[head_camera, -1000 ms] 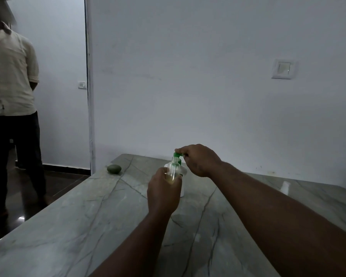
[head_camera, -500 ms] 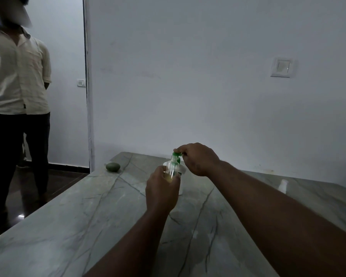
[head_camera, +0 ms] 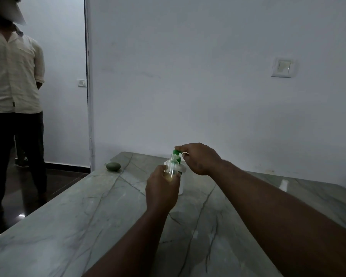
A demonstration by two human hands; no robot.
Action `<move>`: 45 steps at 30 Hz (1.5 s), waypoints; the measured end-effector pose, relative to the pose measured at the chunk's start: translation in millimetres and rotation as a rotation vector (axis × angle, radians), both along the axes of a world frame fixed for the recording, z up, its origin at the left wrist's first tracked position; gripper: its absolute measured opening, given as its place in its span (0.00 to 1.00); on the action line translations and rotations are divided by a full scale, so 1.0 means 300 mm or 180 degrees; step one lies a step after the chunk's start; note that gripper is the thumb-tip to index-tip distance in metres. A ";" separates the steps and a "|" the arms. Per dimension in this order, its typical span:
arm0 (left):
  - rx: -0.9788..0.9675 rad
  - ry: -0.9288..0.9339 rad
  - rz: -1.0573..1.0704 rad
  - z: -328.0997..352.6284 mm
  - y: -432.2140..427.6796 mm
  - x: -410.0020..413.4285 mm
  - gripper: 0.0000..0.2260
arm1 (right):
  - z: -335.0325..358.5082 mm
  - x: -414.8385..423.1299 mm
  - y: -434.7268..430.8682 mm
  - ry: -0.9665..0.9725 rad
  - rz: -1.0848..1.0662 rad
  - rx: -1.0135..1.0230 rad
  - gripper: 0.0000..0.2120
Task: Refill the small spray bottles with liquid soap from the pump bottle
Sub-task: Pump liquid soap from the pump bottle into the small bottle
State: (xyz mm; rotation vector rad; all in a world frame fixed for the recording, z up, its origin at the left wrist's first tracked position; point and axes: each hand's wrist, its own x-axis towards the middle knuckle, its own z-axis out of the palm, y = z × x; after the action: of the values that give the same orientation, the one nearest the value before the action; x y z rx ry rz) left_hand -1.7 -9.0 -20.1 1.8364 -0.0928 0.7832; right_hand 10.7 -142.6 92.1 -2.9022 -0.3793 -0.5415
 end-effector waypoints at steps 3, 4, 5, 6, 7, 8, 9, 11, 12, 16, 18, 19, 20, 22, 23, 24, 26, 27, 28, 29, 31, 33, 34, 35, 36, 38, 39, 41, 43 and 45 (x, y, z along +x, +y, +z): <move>0.0005 -0.0005 0.0019 -0.006 -0.002 0.011 0.09 | -0.001 -0.002 -0.002 0.0003 0.0012 0.0023 0.22; -0.0006 -0.0016 0.0016 -0.007 -0.004 0.012 0.10 | -0.004 -0.004 -0.002 -0.0014 0.0017 0.0059 0.21; -0.0015 -0.0034 0.0020 -0.006 -0.005 0.013 0.10 | -0.005 -0.004 -0.001 -0.0034 0.0021 0.0102 0.21; -0.0015 -0.0050 0.0031 -0.006 -0.005 0.013 0.10 | -0.007 -0.005 0.002 -0.0047 0.0024 0.0132 0.21; -0.0003 -0.0052 0.0039 -0.006 -0.005 0.012 0.10 | -0.010 -0.007 0.005 -0.0050 0.0029 0.0143 0.21; 0.0018 -0.0035 0.0037 -0.007 -0.005 0.013 0.10 | -0.015 -0.009 0.008 -0.0048 0.0032 0.0147 0.21; 0.0047 -0.0017 0.0036 -0.009 -0.005 0.014 0.11 | -0.021 -0.012 0.010 -0.0048 0.0033 0.0155 0.22; 0.0112 -0.0014 0.0042 -0.012 -0.003 0.014 0.11 | -0.033 -0.017 0.012 -0.0067 0.0028 0.0180 0.22; 0.0137 -0.0024 0.0042 -0.013 -0.003 0.013 0.10 | -0.037 -0.019 0.013 -0.0079 0.0018 0.0200 0.22; 0.0160 -0.0043 0.0030 -0.016 -0.003 0.006 0.09 | -0.041 -0.019 0.015 -0.0069 0.0008 0.0281 0.22; 0.0125 -0.0056 0.0030 -0.014 -0.003 0.006 0.10 | -0.042 -0.018 0.018 -0.0037 0.0011 0.0293 0.22; 0.0098 -0.0058 0.0025 -0.013 -0.004 0.006 0.11 | -0.041 -0.018 0.017 -0.0029 0.0011 0.0293 0.22; 0.0068 -0.0056 0.0010 -0.010 -0.004 0.007 0.12 | -0.040 -0.017 0.015 -0.0035 0.0013 0.0289 0.22; 0.0027 -0.0056 -0.0026 -0.008 -0.005 0.008 0.14 | -0.030 -0.014 0.009 -0.0069 0.0022 0.0258 0.22; 0.0023 -0.0062 -0.0030 -0.007 -0.004 0.008 0.13 | -0.020 -0.012 0.008 -0.0080 0.0028 0.0228 0.21; 0.0029 -0.0067 -0.0024 -0.007 -0.003 0.009 0.13 | -0.010 -0.009 0.007 -0.0078 0.0032 0.0191 0.21; 0.0040 -0.0065 0.0000 -0.008 -0.003 0.010 0.13 | 0.006 -0.005 0.007 -0.0055 0.0030 0.0106 0.20; 0.0034 -0.0066 0.0010 -0.009 -0.003 0.012 0.13 | 0.010 -0.004 0.007 -0.0051 0.0023 0.0070 0.20; 0.0024 -0.0065 0.0018 -0.009 -0.005 0.013 0.13 | 0.012 -0.004 0.008 -0.0057 0.0017 0.0045 0.20; 0.0017 -0.0055 0.0025 -0.009 -0.006 0.014 0.14 | 0.013 -0.005 0.009 -0.0068 0.0013 0.0031 0.20; 0.0011 -0.0019 0.0023 -0.006 -0.009 0.012 0.16 | 0.015 -0.010 0.013 -0.0088 0.0005 0.0029 0.20; 0.0014 0.0003 0.0006 -0.006 -0.008 0.010 0.17 | 0.016 -0.013 0.018 -0.0089 -0.0018 0.0032 0.20; 0.0014 0.0011 -0.0008 -0.007 -0.008 0.010 0.18 | 0.016 -0.014 0.021 -0.0088 -0.0027 0.0027 0.20; 0.0017 0.0019 -0.0024 -0.008 -0.007 0.008 0.18 | 0.014 -0.016 0.022 -0.0090 -0.0032 0.0021 0.20; 0.0029 0.0021 -0.0031 -0.008 -0.006 0.007 0.17 | 0.010 -0.017 0.024 -0.0097 -0.0034 0.0013 0.20; 0.0080 0.0010 -0.0007 -0.009 -0.005 0.003 0.14 | 0.000 -0.019 0.025 -0.0114 -0.0043 -0.0001 0.20; 0.0105 0.0012 0.0006 -0.009 -0.004 0.002 0.13 | -0.006 -0.021 0.025 -0.0123 -0.0049 0.0002 0.21; 0.0115 0.0048 -0.0005 -0.010 -0.002 0.002 0.12 | -0.012 -0.020 0.023 -0.0124 -0.0062 0.0021 0.21; 0.0103 0.0076 -0.0032 -0.009 -0.001 0.000 0.12 | -0.014 -0.018 0.023 -0.0104 -0.0073 0.0038 0.21; 0.0087 0.0073 -0.0053 -0.008 -0.002 0.000 0.12 | -0.011 -0.014 0.022 -0.0054 -0.0070 0.0020 0.22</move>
State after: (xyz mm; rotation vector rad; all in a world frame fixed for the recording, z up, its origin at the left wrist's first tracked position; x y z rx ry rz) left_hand -1.6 -9.5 -22.6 1.8680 -0.1043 0.7524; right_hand 6.4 -136.0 88.6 -2.9008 -0.3476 -0.5702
